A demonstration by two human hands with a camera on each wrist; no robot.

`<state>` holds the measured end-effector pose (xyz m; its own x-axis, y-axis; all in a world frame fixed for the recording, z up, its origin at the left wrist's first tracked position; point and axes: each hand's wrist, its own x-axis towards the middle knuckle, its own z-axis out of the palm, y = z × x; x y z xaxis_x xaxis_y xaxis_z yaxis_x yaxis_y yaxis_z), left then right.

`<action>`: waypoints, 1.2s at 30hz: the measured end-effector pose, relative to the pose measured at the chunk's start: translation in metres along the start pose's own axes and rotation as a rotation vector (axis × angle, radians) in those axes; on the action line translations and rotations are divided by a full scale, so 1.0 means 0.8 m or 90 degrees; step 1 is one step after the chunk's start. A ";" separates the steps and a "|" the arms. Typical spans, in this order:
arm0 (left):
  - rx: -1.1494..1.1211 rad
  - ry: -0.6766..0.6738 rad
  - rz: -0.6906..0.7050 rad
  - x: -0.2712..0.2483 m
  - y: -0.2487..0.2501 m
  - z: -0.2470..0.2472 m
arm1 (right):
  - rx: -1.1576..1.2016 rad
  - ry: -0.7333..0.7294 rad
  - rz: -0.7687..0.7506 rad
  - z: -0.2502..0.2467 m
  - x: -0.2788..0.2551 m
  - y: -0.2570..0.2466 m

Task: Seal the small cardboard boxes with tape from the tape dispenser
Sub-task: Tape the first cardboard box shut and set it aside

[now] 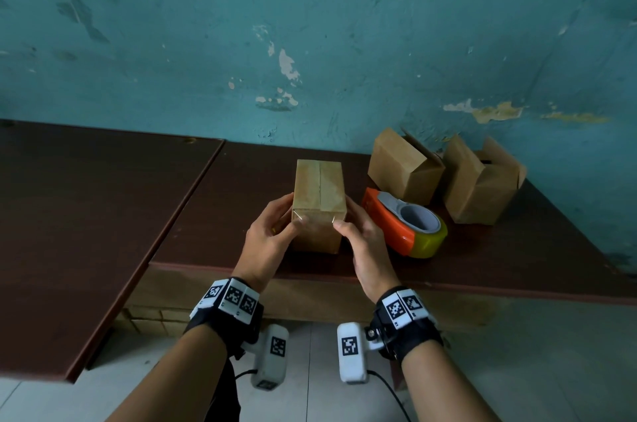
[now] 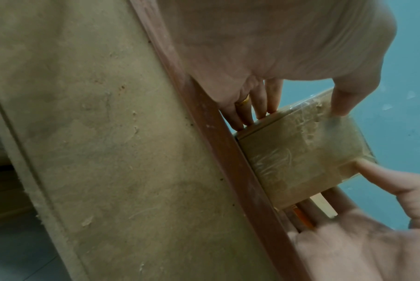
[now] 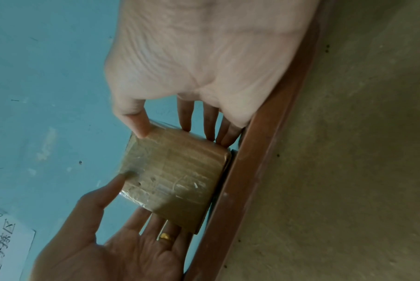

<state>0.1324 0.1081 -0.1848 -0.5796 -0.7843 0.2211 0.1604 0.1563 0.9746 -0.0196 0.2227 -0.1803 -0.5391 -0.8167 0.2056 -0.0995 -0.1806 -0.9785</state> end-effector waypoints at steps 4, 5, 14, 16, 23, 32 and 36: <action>0.015 0.009 0.003 0.001 -0.003 0.001 | -0.019 -0.006 -0.008 0.000 -0.002 -0.001; 0.017 0.010 0.002 0.001 -0.003 0.001 | -0.021 -0.007 -0.009 0.000 -0.003 -0.002; 0.028 0.019 -0.008 0.000 0.000 0.003 | -0.041 -0.009 -0.003 0.003 -0.004 -0.006; 0.026 0.012 -0.007 -0.001 0.002 0.002 | -0.028 -0.008 -0.004 0.001 -0.004 -0.005; 0.023 0.005 -0.005 0.000 0.000 0.000 | -0.010 -0.006 0.003 -0.003 -0.001 0.001; 0.040 0.022 -0.018 0.000 0.000 0.003 | -0.036 0.002 0.032 0.002 -0.003 -0.006; 0.017 -0.009 -0.013 0.000 0.004 0.001 | 0.029 0.011 0.032 0.000 -0.002 -0.003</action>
<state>0.1325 0.1092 -0.1820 -0.5934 -0.7792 0.2016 0.1270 0.1567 0.9794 -0.0184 0.2243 -0.1787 -0.5564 -0.8164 0.1549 -0.0342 -0.1638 -0.9859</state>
